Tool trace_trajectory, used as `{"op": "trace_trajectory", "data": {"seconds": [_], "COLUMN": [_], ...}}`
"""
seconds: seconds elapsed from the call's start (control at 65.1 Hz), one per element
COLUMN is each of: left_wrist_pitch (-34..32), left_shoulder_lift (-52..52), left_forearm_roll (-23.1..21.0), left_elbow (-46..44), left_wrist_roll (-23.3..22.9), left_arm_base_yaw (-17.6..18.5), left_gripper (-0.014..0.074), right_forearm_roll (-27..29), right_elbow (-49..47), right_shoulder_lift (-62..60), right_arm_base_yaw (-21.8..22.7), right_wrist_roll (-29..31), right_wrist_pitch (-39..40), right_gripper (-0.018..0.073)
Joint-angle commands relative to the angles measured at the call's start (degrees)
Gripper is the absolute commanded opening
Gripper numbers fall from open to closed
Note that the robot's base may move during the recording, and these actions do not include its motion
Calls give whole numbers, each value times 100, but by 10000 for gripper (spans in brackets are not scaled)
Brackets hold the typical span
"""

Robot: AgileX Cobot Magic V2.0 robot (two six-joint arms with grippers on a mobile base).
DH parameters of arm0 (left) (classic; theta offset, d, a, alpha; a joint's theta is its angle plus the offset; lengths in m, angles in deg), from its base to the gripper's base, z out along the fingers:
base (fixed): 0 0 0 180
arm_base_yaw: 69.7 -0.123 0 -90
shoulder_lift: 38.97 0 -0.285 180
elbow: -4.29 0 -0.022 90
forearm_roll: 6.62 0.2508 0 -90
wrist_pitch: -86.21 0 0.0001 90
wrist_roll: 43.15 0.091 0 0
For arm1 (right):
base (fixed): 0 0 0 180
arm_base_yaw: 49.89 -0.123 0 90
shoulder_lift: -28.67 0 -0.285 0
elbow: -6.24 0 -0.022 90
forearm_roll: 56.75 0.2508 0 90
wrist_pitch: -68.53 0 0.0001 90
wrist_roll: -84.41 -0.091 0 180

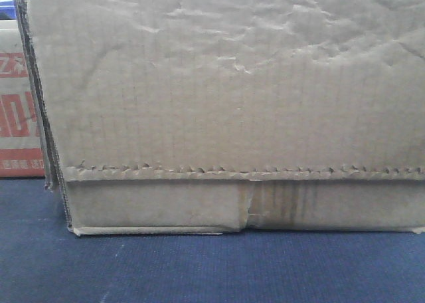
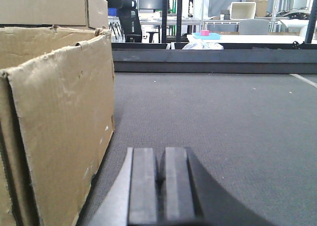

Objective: Stack two boxes on right shelf middle

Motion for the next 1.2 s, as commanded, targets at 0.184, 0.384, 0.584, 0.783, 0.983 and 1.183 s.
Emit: {"op": "trace_trajectory", "data": {"seconds": [0.184, 0.384, 0.584, 0.783, 0.983, 1.183], "left_wrist_pitch": [-77, -77, -77, -287, -844, -443], "left_shoulder_lift": [30, 30, 30, 30, 30, 30], "left_forearm_roll": [-16, 16, 16, 34, 34, 34], "left_elbow": [-15, -15, -15, -15, -15, -763], "left_wrist_roll": [22, 22, 22, 22, 22, 22], "left_arm_base_yaw": [-10, -10, -10, -10, -10, -10], "left_gripper": [-111, -111, -111, -111, -111, -111], "right_forearm_roll": [-12, -12, -12, -12, -12, -12], "right_elbow": [-3, -3, -3, -3, -3, -558], "right_shoulder_lift": [-15, -15, -15, -15, -15, -15], "right_arm_base_yaw": [-9, -9, -7, -7, -7, -7], "right_wrist_roll": [15, 15, 15, 15, 15, 15], "right_wrist_pitch": [112, 112, 124, 190, 1177, 479], "right_gripper": [-154, -154, -154, -154, -154, -154]}}
